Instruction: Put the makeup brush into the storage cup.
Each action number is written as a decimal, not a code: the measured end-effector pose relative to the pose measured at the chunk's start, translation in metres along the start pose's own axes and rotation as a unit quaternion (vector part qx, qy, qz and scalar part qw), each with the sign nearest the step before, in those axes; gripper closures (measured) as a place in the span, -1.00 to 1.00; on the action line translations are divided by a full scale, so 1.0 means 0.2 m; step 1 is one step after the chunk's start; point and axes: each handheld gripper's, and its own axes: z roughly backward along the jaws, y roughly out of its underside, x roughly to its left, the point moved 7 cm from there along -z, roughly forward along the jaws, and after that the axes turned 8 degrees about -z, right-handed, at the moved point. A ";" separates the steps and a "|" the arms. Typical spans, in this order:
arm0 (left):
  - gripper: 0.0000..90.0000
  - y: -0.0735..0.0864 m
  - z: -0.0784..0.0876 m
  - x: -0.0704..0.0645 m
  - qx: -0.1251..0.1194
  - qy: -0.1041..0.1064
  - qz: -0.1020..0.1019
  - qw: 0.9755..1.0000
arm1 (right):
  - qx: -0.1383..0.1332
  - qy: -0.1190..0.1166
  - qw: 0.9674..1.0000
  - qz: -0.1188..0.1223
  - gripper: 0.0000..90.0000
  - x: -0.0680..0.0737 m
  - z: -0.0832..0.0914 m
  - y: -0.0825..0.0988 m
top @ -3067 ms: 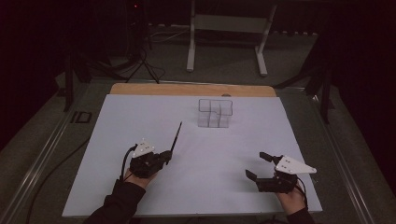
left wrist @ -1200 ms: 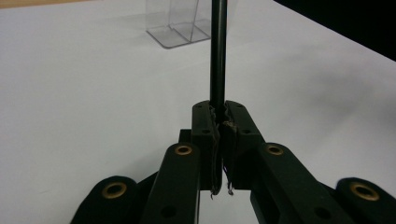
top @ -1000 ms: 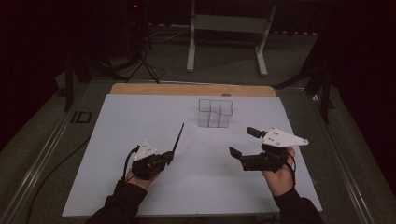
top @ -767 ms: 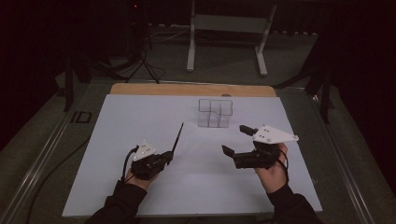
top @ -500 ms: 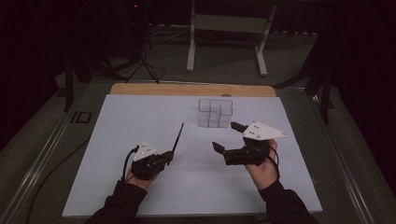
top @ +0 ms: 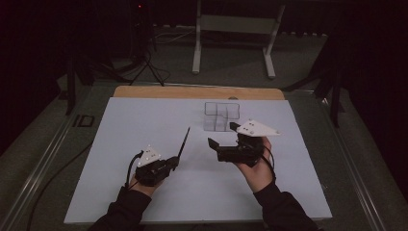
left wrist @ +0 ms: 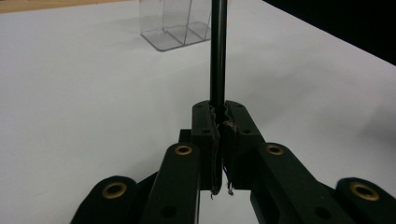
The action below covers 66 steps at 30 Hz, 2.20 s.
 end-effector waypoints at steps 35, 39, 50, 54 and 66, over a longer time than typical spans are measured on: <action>0.89 0.00 0.00 -0.02 -0.010 0.008 0.002 1.000 | 0.050 0.024 0.981 -0.185 -0.20 0.18 -0.29 0.09; 0.89 0.00 0.01 -0.02 -0.010 0.009 0.001 1.000 | 0.047 0.011 0.978 -0.205 -0.01 0.19 -0.31 0.09; 0.89 -0.02 0.01 -0.04 -0.022 0.014 -0.003 1.000 | 0.067 0.005 0.972 -0.224 0.24 0.19 -0.37 0.13; 0.89 -0.02 0.01 -0.05 -0.021 0.017 -0.008 1.000 | 0.070 -0.006 0.968 -0.241 0.40 0.18 -0.38 0.14; 0.89 -0.02 0.01 -0.05 -0.023 0.031 -0.013 0.999 | 0.079 -0.049 0.961 -0.262 0.85 0.19 -0.40 0.15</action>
